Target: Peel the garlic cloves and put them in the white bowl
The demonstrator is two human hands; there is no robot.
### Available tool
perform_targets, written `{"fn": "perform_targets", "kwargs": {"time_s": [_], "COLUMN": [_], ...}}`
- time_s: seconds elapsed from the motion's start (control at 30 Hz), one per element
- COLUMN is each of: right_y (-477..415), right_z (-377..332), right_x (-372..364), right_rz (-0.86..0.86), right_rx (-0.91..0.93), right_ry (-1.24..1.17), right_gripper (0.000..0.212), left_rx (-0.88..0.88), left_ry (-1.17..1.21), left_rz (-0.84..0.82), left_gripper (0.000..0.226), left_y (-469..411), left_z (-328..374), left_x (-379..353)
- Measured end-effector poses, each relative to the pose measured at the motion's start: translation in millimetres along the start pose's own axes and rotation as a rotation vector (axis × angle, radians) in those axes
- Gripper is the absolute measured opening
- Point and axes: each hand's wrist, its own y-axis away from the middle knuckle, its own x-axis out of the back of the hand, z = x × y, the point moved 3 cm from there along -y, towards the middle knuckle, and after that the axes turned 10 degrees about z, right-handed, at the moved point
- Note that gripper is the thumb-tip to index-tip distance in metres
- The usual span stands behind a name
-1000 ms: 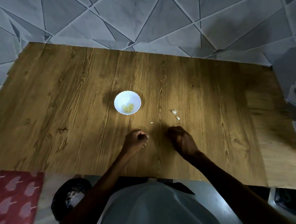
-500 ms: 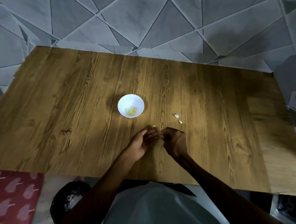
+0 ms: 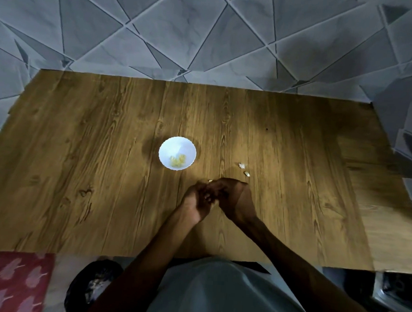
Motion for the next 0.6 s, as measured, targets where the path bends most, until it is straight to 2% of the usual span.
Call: {"fn": "perform_targets", "kwargs": {"time_s": [0.1, 0.27, 0.37, 0.6], "right_y": [-5.0, 14.1, 21.1, 17.9], "right_z": [20.5, 69.6, 83.0, 81.2], "right_x": [16.9, 24.3, 20.5, 24.2], "right_rz": [0.079, -0.010, -0.023, 0.023], "right_rx": [0.013, 0.007, 0.041, 0.159], "right_ry": [0.129, 0.440, 0.453, 0.404], "right_gripper": [0.021, 0.017, 0.013, 0.019], "left_rx": [0.002, -0.044, -0.030, -0.018], "left_ry": [-0.007, -0.052, -0.022, -0.020], "left_rz": [0.008, 0.028, 0.047, 0.055], "left_gripper": [0.031, 0.034, 0.034, 0.034], "left_y": [0.5, -2.6, -4.7, -1.2], "left_z": [7.6, 22.6, 27.3, 25.9], "left_x": [4.2, 20.7, 29.0, 29.5]}}
